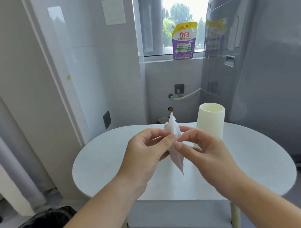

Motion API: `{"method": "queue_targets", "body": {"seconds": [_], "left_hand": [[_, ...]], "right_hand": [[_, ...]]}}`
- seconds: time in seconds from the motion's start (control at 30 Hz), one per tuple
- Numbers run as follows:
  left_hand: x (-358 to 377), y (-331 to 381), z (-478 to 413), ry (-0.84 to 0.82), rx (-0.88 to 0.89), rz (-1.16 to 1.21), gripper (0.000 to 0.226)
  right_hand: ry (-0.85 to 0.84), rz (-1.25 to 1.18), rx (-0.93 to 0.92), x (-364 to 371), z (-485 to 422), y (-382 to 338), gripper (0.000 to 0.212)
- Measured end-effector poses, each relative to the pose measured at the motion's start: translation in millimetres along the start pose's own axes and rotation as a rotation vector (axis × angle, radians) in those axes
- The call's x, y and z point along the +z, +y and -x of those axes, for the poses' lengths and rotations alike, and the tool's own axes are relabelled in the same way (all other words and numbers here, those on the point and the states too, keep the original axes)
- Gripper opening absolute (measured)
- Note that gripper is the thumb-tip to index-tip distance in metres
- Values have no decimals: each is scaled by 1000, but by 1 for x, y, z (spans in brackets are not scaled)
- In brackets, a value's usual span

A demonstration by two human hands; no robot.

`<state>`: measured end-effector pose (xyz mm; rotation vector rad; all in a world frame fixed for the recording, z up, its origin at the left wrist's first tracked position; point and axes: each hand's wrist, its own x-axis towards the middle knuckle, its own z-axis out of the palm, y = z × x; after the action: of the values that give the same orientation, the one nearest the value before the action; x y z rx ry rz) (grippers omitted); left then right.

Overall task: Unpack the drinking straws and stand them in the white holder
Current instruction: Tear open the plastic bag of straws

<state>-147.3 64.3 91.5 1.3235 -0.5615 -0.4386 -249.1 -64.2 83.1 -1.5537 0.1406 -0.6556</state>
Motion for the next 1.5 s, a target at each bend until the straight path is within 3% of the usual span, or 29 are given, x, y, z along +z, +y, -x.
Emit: {"method": "queue_targets", "body": {"seconds": [0.17,0.4,0.73,1.23,1.4,1.5], "left_hand": [[-2,-3,1,2,-8,-11,9],[-1,-6,1,-2,0,-10,6],[5,-14,5,68,131,-171,10],[10,-15,5,141,155,-394,11],[-3,-15,-1,224,113,-416,13],[-2,-15,1,184,139,-417,12]], "right_hand": [[1,-30,23,1,2,-2,29],[4,47,62,-3,0,0,12],[72,112,19,3,1,6,16],[161,251,-65,10,2,14,21],[278,188,-19,-9,-9,14,20],[240,223,-39,-10,-8,14,23]]}}
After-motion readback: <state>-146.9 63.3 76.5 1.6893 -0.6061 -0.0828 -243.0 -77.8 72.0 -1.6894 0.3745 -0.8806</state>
